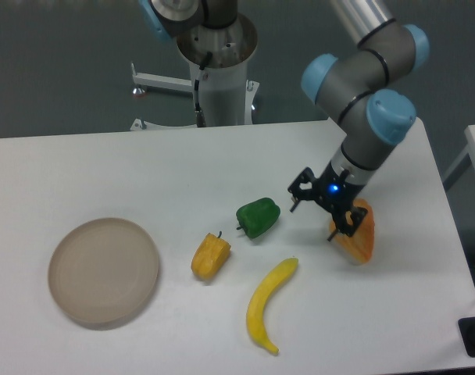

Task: Pick up the green pepper from the table
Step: 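Move the open gripper over the green bell pepper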

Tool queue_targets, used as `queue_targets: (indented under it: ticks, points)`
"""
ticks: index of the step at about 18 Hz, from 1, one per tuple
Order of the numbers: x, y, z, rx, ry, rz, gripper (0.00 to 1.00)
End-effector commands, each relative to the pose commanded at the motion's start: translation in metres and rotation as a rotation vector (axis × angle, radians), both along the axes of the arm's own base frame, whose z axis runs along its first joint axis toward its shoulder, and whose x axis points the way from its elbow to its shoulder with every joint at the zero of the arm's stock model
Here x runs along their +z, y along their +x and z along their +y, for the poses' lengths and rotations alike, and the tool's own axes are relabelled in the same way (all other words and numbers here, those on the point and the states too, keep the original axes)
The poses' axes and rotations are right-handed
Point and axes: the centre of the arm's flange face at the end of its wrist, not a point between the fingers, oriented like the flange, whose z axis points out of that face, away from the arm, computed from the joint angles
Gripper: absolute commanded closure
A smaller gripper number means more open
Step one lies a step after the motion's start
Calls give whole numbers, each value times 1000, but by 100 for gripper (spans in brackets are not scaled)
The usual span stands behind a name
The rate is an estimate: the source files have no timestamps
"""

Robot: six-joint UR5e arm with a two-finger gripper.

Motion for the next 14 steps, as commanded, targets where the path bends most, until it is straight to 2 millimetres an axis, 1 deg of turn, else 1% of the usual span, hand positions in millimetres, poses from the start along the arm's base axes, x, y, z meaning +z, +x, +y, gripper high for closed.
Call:
queue_targets:
  ticks: [2, 6, 8, 10, 12, 14]
  points:
    - [-2, 15, -8, -4, -6, -11, 0]
    - [-8, 42, -18, -18, -17, -31, 0]
    - [-9, 48, -16, -29, -1, -11, 0]
    - [-16, 52, -17, -36, 6, -5, 0]
    - [-20, 51, -15, -41, 16, 10, 0]
    - [-23, 55, -11, -54, 21, 15, 0]
